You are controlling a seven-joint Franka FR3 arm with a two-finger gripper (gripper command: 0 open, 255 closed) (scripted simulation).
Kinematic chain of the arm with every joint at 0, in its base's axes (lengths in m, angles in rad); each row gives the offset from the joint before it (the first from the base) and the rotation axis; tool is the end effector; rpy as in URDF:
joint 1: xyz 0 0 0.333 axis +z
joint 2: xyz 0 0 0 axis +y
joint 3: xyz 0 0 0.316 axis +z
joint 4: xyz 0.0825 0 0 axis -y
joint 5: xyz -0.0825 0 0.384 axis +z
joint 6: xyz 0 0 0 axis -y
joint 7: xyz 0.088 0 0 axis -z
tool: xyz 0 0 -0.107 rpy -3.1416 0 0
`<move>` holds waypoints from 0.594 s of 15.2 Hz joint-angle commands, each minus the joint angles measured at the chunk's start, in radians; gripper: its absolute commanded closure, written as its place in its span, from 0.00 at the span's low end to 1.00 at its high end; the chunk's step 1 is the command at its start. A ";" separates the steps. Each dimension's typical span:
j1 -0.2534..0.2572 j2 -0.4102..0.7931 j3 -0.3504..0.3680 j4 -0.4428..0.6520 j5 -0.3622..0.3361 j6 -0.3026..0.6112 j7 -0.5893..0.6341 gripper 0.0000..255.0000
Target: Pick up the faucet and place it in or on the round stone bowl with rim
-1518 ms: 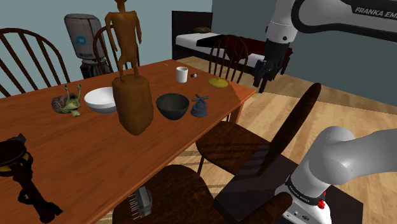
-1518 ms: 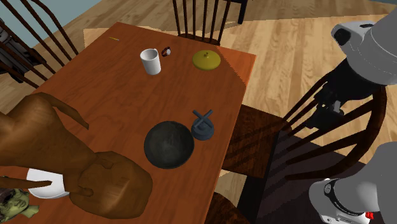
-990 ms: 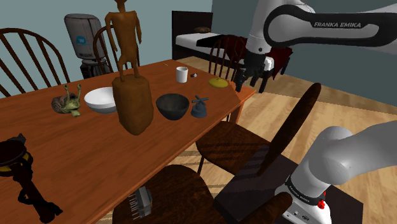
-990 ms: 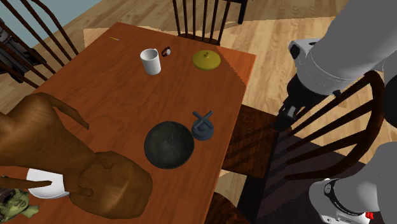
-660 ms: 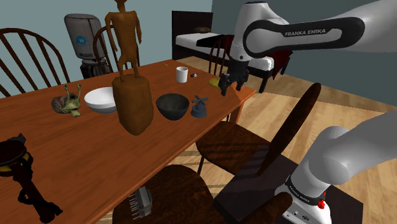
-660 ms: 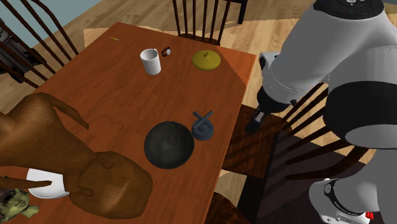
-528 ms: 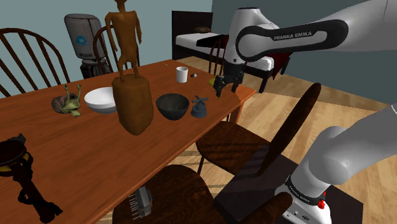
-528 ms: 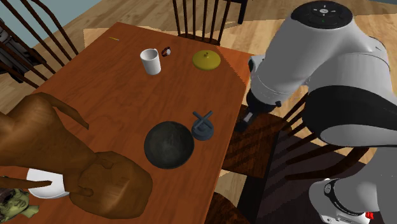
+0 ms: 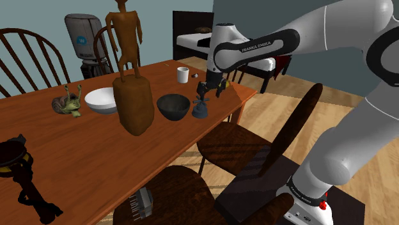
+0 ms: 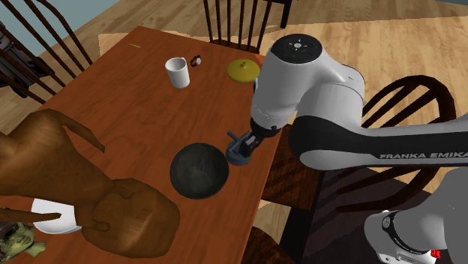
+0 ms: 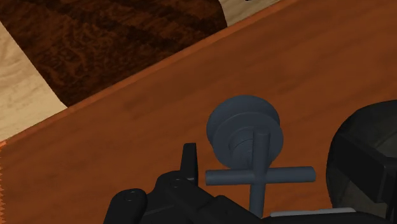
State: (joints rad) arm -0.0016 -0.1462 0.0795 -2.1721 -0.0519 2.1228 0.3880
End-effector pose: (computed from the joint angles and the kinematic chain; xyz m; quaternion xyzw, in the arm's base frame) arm 0.5133 0.0388 0.4648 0.9883 -0.1419 0.0534 0.0166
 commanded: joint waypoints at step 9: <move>-0.002 0.128 0.003 0.002 -0.016 0.131 0.032 0.00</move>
State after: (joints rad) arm -0.0038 -0.0256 0.0823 -2.1693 -0.0666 2.2451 0.4192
